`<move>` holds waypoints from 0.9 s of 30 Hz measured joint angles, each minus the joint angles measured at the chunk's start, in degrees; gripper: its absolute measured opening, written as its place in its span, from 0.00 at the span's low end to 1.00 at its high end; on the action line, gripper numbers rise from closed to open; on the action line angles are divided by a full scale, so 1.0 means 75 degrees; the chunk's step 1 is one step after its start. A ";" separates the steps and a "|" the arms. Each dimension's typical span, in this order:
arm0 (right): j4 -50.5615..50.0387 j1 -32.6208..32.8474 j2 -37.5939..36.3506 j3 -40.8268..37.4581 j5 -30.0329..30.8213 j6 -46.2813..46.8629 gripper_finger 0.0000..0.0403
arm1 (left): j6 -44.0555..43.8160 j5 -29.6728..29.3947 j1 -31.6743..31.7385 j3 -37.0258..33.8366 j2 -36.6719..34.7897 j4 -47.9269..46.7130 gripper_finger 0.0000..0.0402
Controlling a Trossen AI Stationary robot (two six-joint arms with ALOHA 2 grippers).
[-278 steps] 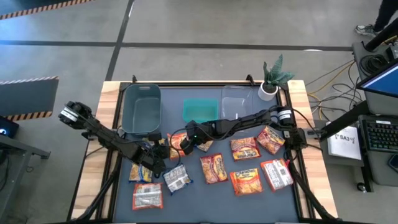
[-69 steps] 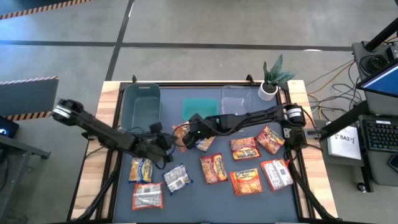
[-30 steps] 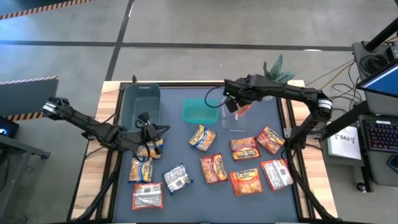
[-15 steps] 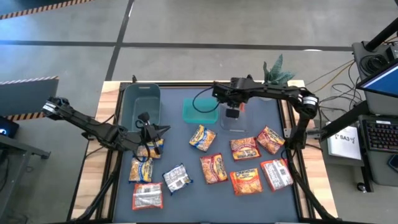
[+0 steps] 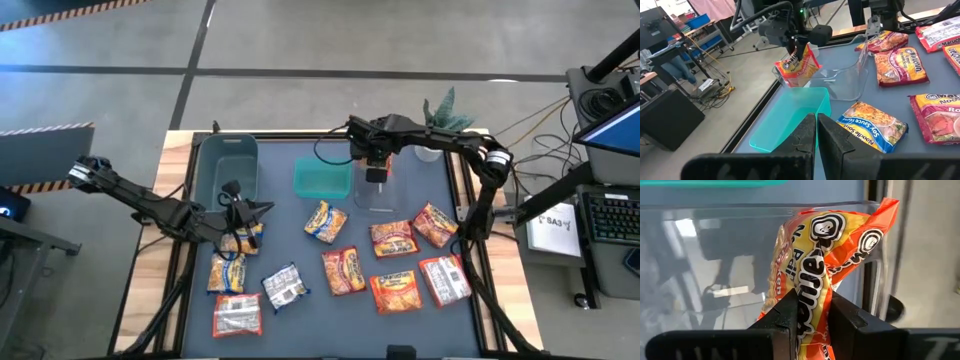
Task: Sort Maruchan noodles
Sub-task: Put the orange noodle pack into the transparent bin, then put the red noodle pack into the light blue bin
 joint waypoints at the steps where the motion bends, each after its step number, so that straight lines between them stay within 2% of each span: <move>1: 0.0008 -0.0012 0.0026 -0.0001 -0.0031 -0.0077 0.19 | 0.0000 0.0000 0.0000 0.0000 0.0000 -0.0002 0.00; 10: 0.0079 -0.0231 0.0373 -0.0013 0.0117 -0.0033 0.24 | -0.0003 0.0000 0.0000 0.0000 0.0002 0.0015 0.00; 16: 0.0178 -0.0361 0.0405 -0.0015 0.0173 0.0059 0.24 | -0.0003 0.0000 0.0000 0.0000 0.0001 0.0051 0.00; 20: 0.0177 -0.0384 0.0340 0.0041 0.0573 0.0038 0.24 | 0.0058 0.0000 0.0000 0.0000 0.0000 0.0123 0.00; 27: 0.0163 -0.0408 0.0275 0.0134 0.0601 0.0341 0.24 | 0.0076 0.0000 0.0000 0.0000 0.0003 0.0146 0.00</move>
